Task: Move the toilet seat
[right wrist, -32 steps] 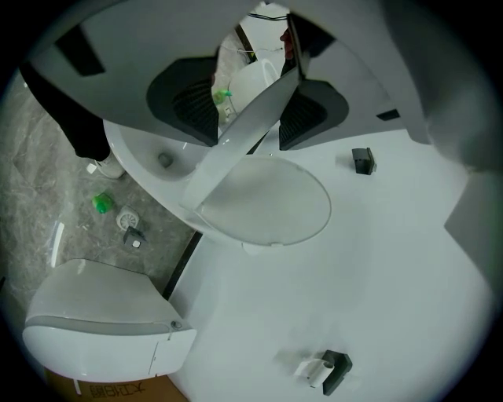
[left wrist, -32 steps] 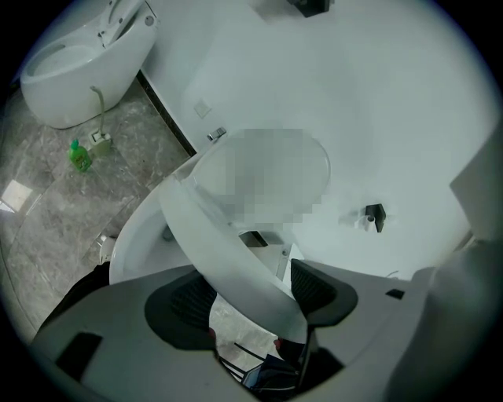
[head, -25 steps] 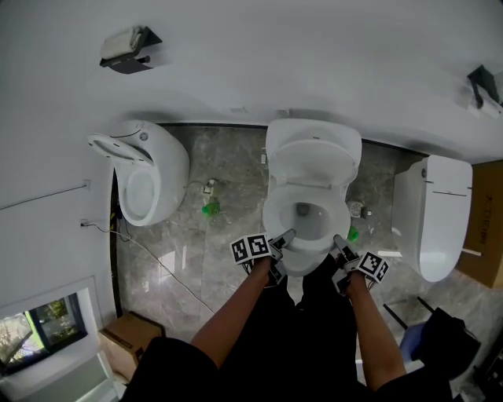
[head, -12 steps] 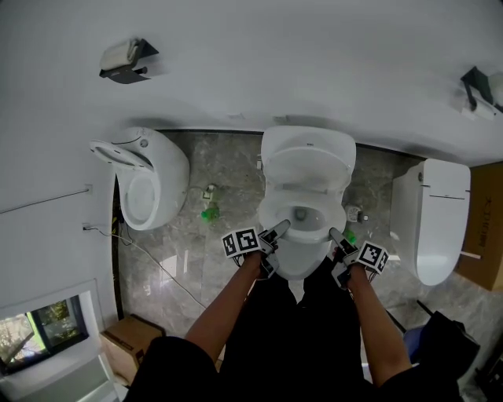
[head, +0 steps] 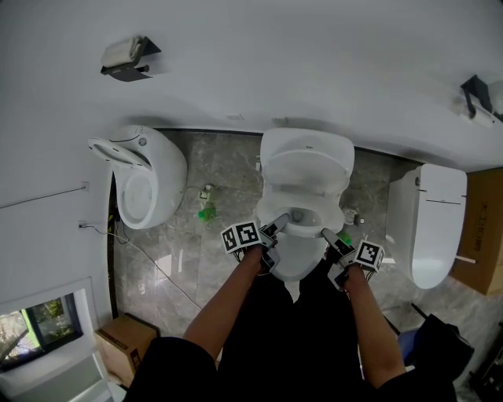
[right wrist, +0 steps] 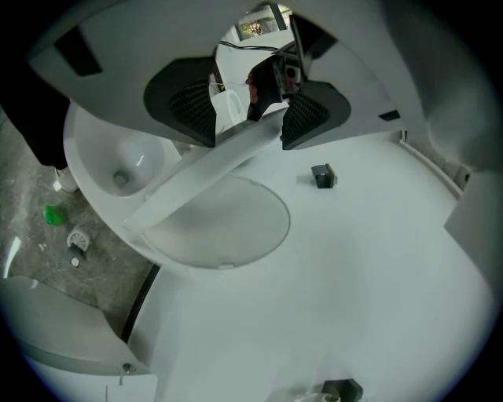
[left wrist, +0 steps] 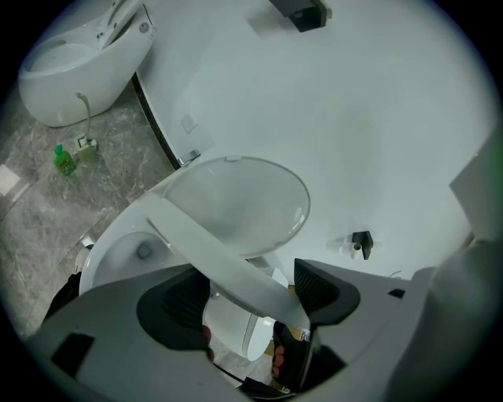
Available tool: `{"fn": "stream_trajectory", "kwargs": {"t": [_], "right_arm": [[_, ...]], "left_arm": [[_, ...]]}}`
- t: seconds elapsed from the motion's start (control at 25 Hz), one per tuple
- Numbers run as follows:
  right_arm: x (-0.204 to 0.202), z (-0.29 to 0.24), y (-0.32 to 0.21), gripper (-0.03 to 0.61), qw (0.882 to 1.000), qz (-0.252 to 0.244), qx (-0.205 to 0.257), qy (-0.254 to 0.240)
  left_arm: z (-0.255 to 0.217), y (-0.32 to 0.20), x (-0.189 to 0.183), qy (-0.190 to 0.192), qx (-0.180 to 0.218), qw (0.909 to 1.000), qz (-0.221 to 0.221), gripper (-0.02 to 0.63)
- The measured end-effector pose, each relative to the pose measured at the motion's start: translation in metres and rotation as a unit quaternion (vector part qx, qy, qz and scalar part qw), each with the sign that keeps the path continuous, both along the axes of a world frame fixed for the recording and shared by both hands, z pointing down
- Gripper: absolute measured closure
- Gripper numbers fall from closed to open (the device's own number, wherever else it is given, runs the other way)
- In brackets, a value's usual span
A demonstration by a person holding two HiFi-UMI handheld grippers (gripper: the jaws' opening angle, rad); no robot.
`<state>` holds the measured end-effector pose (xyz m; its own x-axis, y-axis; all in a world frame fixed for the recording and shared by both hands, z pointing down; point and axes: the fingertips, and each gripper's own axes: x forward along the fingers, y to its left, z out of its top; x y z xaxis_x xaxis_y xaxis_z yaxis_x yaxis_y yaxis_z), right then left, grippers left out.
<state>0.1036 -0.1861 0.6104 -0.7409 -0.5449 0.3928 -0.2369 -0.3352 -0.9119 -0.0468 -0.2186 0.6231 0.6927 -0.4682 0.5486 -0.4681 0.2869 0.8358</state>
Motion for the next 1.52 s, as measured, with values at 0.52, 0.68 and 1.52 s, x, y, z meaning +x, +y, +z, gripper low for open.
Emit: {"fn": "stream_trajectory", "kwargs": {"t": [0.52, 0.68, 1.52], "right_arm": [[-0.018, -0.018, -0.023, 0.333, 0.999, -0.017, 0.036, 0.015], [-0.016, -0.022, -0.038, 0.333, 0.999, -0.012, 0.041, 0.016], [-0.018, -0.03, -0.075, 0.325, 0.992, -0.046, 0.101, 0.065]], "left_arm": [[-0.019, -0.012, -0.003, 0.008, 0.054, 0.9976, -0.043, 0.285], [-0.028, -0.021, -0.004, -0.009, 0.099, 0.9949, -0.02, 0.287], [-0.032, -0.063, -0.002, -0.004, 0.123, 0.991, -0.053, 0.285]]}}
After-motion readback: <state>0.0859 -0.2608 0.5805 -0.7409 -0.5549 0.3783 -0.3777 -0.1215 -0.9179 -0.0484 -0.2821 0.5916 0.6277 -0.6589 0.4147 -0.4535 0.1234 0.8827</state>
